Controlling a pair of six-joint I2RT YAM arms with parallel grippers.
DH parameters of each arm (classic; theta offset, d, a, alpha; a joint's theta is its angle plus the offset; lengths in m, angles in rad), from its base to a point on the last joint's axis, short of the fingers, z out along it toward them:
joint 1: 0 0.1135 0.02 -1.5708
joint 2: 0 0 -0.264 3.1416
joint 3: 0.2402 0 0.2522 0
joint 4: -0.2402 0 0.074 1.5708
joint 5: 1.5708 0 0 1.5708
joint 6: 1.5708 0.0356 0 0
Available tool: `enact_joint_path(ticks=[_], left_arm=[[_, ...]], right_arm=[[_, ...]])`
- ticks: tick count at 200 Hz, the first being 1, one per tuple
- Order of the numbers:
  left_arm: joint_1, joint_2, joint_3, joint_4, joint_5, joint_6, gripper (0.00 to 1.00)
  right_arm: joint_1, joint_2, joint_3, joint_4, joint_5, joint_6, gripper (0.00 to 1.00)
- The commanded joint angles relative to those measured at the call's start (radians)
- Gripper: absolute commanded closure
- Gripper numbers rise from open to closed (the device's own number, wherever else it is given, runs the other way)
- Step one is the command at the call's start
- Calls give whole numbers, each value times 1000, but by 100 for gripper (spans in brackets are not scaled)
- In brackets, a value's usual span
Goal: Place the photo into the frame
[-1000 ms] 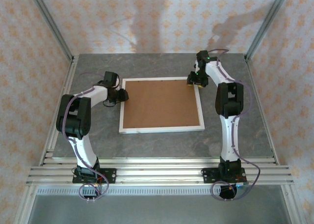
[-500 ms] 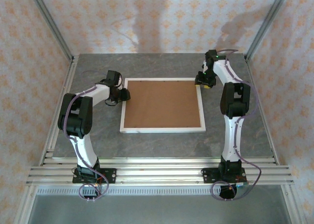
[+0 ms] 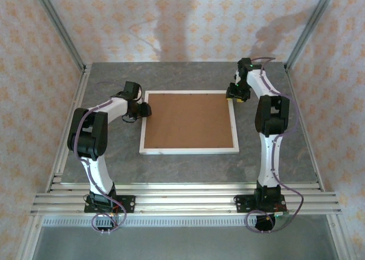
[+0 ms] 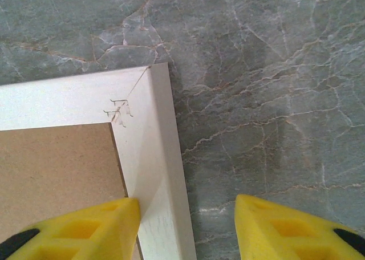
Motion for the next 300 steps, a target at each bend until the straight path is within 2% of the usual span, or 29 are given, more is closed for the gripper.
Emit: enact_joint_path(ticks=[1,37,67,119,141,165,200,255,300], left_arm=[[-15,47,-4,-88,-16,28,65],[-16,56,5,-82,1,22,65],[-20,54,1,-72,12,12,65],[-22,47,-9,-69,16,14,65],[-23,44,-12,-67,18,15,65],[-23,42,-8,-69,18,13,65],[-19,27,-14,-73,-2,13,65],[-16,19,-15,-74,-23,6,65],[-15,19,-5,-79,-23,9,65]], right_arm=[[1,91,-1,-28,28,-21,50],[38,134,49,-110,61,-69,39],[97,184,138,-203,180,-95,30],[122,189,161,-217,148,-82,23],[122,195,176,-226,119,-87,22],[110,181,177,-196,-47,-79,23],[81,72,110,-96,-120,-33,25],[12,-162,-70,5,44,7,29],[-9,-127,-38,0,91,-4,31]])
